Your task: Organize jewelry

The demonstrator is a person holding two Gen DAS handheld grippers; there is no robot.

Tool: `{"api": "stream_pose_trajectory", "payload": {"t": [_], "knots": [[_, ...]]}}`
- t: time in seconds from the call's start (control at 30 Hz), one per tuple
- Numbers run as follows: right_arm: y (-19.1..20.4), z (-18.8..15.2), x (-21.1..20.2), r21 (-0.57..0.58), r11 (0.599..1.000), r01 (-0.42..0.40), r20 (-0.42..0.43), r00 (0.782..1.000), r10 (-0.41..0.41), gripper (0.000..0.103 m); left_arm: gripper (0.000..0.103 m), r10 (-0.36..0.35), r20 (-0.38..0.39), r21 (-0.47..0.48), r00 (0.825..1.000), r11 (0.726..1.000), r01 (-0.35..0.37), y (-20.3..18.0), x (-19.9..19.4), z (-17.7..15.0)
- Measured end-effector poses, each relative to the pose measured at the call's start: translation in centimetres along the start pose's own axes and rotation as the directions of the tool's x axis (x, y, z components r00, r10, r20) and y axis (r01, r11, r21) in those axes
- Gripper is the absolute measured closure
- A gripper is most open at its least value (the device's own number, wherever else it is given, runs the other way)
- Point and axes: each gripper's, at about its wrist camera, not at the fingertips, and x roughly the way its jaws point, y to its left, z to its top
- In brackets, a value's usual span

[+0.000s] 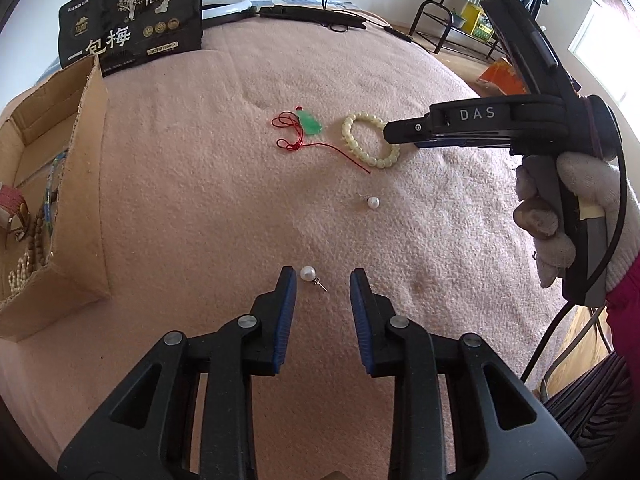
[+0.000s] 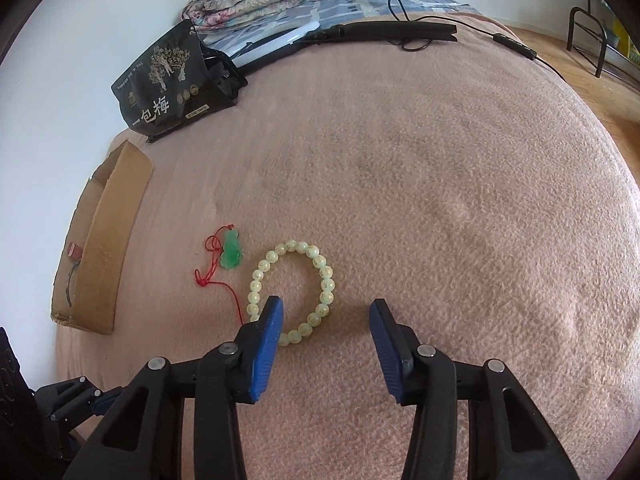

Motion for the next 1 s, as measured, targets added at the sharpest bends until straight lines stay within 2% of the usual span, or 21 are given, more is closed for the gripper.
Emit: {"api": "stream_pose_trajectory", "payload": {"t": [0.17, 0.4, 0.5, 0.73, 1.0], "knots": [[0.0, 0.4, 0.6, 0.005, 1.000, 0.001, -0.001, 1.000, -0.001, 0.062, 0.081, 0.010, -0.017, 0.003, 1.000, 1.000, -0.010, 0.2, 1.0, 0.2], [0.2, 1.0, 1.2, 0.004, 1.000, 0.005, 0.001, 1.000, -0.005, 0.064, 0.090, 0.017, -0.036, 0.000, 0.999, 1.000, -0.017, 0.6, 2.1, 0.3], [0.4, 1.1, 1.4, -0.008, 1.000, 0.014, -0.004, 1.000, -0.014, 0.068, 0.093, 0.018, -0.032, -0.001, 0.999, 1.000, -0.018, 0.7, 2.2, 0.3], [1.2, 1.1, 1.6, -0.053, 0.997, 0.056, 0.001, 0.998, -0.056, 0.097, 0.095, 0.024, -0.024, 0.009, 0.999, 1.000, -0.024, 0.6, 1.9, 0.3], [1.8, 1.1, 0.0, -0.055, 0.998, 0.032, 0.056, 0.998, -0.028, 0.098, 0.095, 0.017, 0.003, 0.000, 1.000, 1.000, -0.017, 0.6, 0.5, 0.2]]}}
